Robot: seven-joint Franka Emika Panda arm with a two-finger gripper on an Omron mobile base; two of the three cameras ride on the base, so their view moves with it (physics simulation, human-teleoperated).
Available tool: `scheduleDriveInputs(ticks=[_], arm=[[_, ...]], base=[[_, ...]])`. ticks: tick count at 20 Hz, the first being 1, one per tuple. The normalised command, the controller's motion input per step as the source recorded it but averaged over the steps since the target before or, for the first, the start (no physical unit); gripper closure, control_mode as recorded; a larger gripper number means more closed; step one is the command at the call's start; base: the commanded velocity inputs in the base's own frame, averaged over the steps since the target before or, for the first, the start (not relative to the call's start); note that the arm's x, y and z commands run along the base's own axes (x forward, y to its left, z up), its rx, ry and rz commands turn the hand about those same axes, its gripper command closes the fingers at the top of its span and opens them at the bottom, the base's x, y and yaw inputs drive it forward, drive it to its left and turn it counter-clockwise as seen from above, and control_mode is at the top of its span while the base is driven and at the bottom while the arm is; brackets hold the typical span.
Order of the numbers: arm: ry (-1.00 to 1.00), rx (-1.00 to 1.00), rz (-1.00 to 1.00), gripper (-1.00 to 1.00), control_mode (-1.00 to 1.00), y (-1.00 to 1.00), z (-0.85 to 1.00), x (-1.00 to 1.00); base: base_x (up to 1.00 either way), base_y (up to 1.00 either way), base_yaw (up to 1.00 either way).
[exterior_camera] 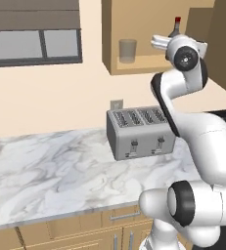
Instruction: There is a bowl on the dining counter. Grab a lemon wedge from the fridge and place it in the bowl. Then get the liquor bottle and glass cup from the cabinet and place them next to the bowl.
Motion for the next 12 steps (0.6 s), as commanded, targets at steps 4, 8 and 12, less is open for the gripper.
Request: scheduleDriveInputs(ticks=[4,8,12], arm=[[0.0,0.0,0.08,-1.0,-1.0,-0.33,0.08,0.37],[0.0,0.0,0.05,-1.0,-1.0,-0.35,0.01,0.2],[0.0,0.0,0.03,-1.0,-1.0,-0.38,0.01,0.16]], base=[[0.0,0.0,0.0],[0.0,0.0,0.0],[0.0,0.0,0.0]])
